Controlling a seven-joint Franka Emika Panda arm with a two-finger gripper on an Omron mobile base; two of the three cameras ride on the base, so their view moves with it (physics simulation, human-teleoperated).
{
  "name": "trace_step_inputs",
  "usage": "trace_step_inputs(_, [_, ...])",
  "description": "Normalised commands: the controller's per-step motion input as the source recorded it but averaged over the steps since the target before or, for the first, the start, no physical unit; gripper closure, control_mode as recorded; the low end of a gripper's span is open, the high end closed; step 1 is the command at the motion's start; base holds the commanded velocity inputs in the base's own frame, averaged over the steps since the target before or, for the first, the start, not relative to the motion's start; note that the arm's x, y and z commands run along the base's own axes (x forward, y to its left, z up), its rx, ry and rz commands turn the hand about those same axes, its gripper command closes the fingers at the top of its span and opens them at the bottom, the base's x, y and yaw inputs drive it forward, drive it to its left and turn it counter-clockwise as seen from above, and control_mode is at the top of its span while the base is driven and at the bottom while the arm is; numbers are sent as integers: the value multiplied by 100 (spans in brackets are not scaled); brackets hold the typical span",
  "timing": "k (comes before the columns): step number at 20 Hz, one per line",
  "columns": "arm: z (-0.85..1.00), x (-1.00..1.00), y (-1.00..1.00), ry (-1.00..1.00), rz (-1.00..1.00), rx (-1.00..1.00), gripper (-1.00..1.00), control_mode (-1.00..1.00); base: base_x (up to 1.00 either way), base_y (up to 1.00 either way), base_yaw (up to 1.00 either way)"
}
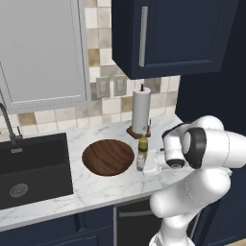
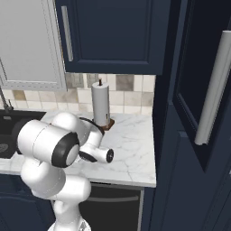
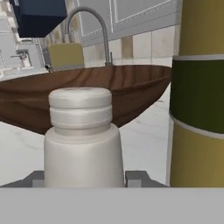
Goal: Retrieve the bottle and the shaker from the cabinet and place them next to the mixing bowl on the counter. Then add garlic from the fridge to the mixing bowl.
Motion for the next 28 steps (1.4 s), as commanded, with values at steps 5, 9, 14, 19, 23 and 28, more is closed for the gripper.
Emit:
trace_step_inputs(5, [-1, -15, 0, 0, 0, 0, 100, -100, 0, 0, 0])
trace_step_inputs(9, [-1, -5, 0, 0, 0, 0, 100, -100, 0, 0, 0])
trace_step_inputs(14, [0, 0, 0, 0, 0, 0, -100, -100, 0, 0, 0])
trace_step_inputs(19, [0, -17, 2, 0, 0, 0, -100, -100, 0, 0, 0])
trace_step_inputs(23, [-5, -32, 14, 0, 0, 0, -100, -100, 0, 0, 0])
trace_step_inputs(28, [-5, -26, 17, 0, 0, 0, -100, -100, 0, 0, 0])
